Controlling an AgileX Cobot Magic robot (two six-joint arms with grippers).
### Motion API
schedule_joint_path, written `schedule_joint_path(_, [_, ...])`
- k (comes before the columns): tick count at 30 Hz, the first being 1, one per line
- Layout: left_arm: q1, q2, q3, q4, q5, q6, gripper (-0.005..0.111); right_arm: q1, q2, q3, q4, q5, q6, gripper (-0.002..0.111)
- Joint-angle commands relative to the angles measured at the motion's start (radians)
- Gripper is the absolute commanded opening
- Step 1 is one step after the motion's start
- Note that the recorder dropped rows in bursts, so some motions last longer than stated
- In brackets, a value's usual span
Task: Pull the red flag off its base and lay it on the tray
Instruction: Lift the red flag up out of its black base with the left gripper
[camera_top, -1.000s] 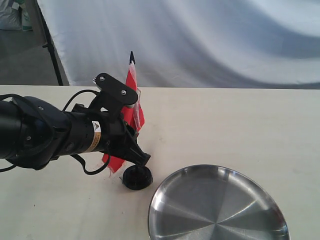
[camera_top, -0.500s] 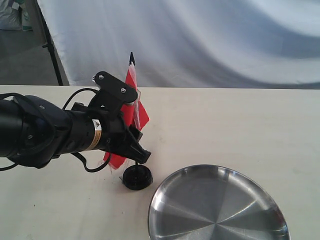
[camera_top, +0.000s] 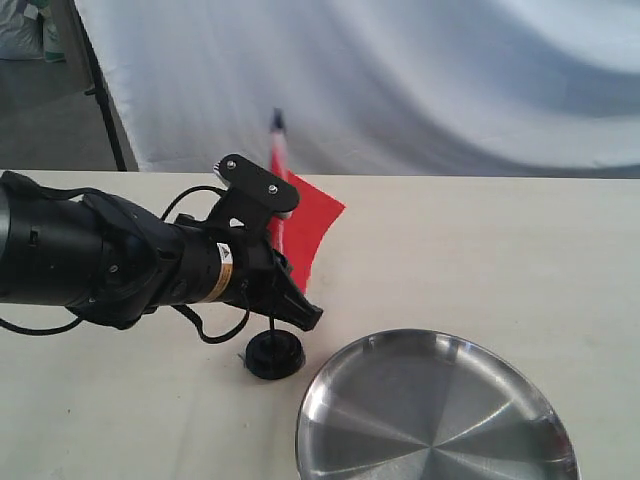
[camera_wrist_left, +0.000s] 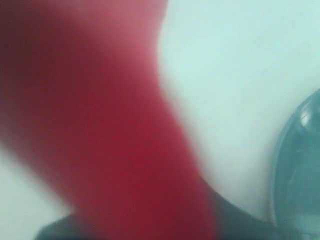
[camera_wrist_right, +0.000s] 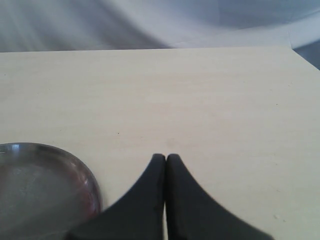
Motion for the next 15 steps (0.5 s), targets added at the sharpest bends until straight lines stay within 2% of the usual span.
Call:
schedule_joint_path(1, [-0.003,0.000,-0.003,0.003,0.023,0.004,0.000,-0.003,-0.004,-0.003,-0.005,0.005,-0.003,0.000])
schedule_joint_path(8, [-0.003,-0.002,-0.003,0.003,0.023,0.019,0.000,-0.003,-0.004,-0.003,-0.005,0.005,-0.003,0.000])
schedule_joint_path(15, [-0.003,-0.246,-0.005,0.003,0.013,0.026,0.000,-0.003,-0.004,-0.003,-0.005,0.005,-0.003,0.000])
